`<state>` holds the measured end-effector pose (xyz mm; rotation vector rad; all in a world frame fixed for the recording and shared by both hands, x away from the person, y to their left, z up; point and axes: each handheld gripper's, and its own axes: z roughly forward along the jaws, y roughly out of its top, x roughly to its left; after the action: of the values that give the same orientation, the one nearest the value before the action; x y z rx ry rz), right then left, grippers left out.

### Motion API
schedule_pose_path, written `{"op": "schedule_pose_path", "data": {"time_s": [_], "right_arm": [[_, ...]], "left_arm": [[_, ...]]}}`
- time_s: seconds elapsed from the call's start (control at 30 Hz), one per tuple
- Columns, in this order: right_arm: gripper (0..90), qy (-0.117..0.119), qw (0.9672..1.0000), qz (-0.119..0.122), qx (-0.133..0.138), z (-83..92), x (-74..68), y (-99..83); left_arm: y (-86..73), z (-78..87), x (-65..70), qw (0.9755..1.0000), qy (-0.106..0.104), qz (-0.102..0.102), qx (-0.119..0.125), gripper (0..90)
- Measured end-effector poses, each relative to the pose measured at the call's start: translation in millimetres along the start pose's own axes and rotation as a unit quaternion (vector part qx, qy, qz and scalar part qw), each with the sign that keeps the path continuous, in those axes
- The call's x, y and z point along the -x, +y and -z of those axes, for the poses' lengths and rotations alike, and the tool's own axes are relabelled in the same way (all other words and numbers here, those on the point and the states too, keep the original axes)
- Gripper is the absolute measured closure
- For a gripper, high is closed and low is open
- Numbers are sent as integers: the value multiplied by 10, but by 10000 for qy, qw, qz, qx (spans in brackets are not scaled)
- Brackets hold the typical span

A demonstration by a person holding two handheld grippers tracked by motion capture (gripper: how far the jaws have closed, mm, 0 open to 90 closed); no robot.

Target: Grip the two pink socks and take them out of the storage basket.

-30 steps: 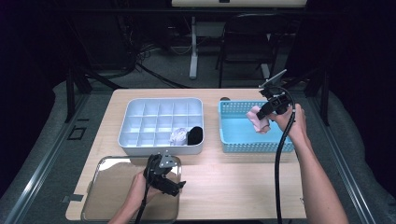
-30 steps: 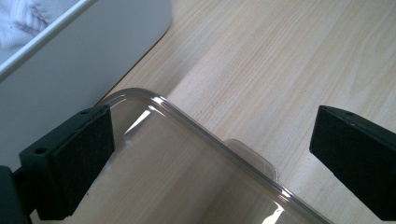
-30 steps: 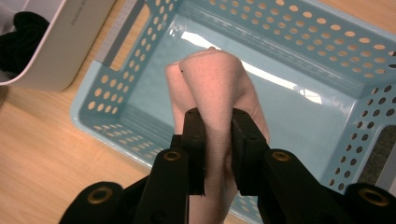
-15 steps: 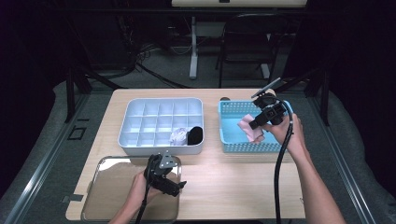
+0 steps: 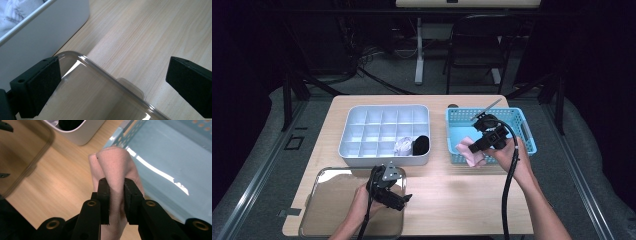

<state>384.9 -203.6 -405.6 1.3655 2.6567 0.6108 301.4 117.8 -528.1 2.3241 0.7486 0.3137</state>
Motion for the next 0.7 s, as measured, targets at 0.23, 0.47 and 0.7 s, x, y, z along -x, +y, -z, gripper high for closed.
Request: {"op": "schedule_pose_path", "data": {"time_s": [0.23,0.47,0.7], "right_arm": [[771,224,9997,52,-49,-176,-138,-108],[769,461,9989,75,-55,-389,-228,-178],[768,640,9979,11,-87,-614,-328,-213]], "left_arm": [[6,-2,16,10000,17,-9,1,0],[16,-17,38,10000,8,-42,9,0],[26,-23,60,10000,9,-53,32,0]]}}
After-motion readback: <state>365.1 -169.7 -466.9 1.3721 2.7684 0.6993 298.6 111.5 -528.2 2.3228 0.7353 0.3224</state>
